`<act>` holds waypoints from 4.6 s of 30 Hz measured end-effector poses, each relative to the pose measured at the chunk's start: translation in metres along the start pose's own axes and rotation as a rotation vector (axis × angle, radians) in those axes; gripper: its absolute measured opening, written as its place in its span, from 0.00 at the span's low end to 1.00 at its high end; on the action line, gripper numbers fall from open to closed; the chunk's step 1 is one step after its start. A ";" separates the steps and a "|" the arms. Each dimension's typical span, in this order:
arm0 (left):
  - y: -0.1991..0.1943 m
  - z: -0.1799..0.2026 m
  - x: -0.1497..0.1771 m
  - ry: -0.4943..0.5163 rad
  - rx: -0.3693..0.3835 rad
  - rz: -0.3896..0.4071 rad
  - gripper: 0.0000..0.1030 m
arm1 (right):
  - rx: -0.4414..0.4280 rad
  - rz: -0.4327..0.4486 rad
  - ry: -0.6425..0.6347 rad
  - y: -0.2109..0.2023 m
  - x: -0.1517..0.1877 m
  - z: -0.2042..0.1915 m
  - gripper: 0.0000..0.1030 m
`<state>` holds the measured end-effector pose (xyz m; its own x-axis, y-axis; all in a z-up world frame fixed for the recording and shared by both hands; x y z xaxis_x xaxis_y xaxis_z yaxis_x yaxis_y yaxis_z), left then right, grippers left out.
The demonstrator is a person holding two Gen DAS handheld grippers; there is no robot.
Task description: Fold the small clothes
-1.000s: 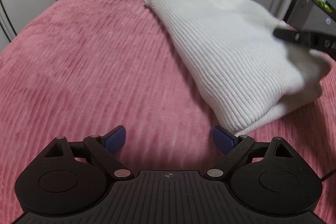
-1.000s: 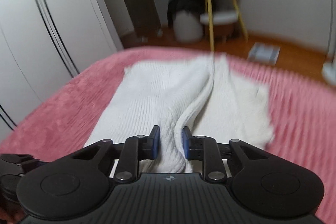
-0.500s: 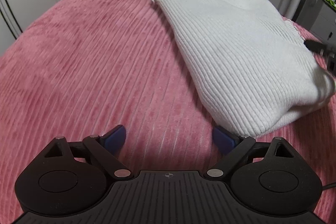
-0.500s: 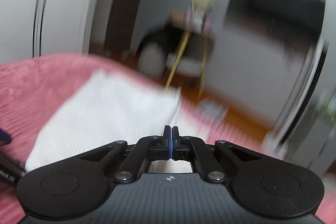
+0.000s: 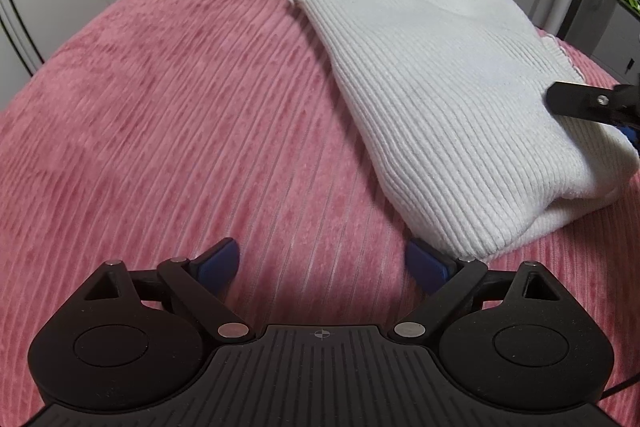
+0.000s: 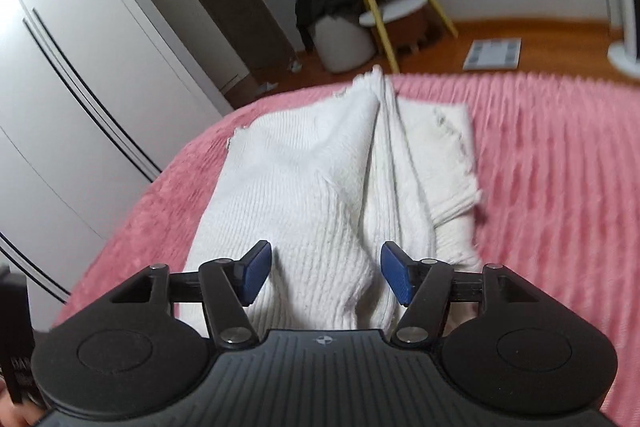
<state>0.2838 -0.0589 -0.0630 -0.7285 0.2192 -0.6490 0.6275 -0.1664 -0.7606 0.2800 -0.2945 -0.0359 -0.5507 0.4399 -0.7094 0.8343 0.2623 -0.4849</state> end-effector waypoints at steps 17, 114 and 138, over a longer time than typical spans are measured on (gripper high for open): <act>-0.008 -0.006 -0.005 -0.017 0.079 0.040 0.93 | 0.095 0.110 -0.360 -0.006 -0.003 -0.038 0.16; 0.016 -0.027 -0.030 -0.211 -0.030 0.212 0.99 | 0.223 0.181 -0.865 0.037 0.077 -0.093 0.21; -0.024 -0.010 -0.013 -0.062 -0.046 0.209 0.98 | 0.287 0.026 -0.942 -0.014 0.099 -0.112 0.29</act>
<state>0.2806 -0.0484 -0.0357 -0.5959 0.1244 -0.7933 0.7776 -0.1575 -0.6088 0.2173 -0.1584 -0.0419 -0.4325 -0.4544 -0.7787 0.8768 -0.0108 -0.4807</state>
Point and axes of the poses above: each gripper's, at about its wrist camera, not at the fingertips, and y roughly the way its jaws point, z to its right, x to its underside, the point moved 3 cm from there along y, roughly the way its jaws point, and after that the axes turned 10 degrees about z, right-handed, at the moved point
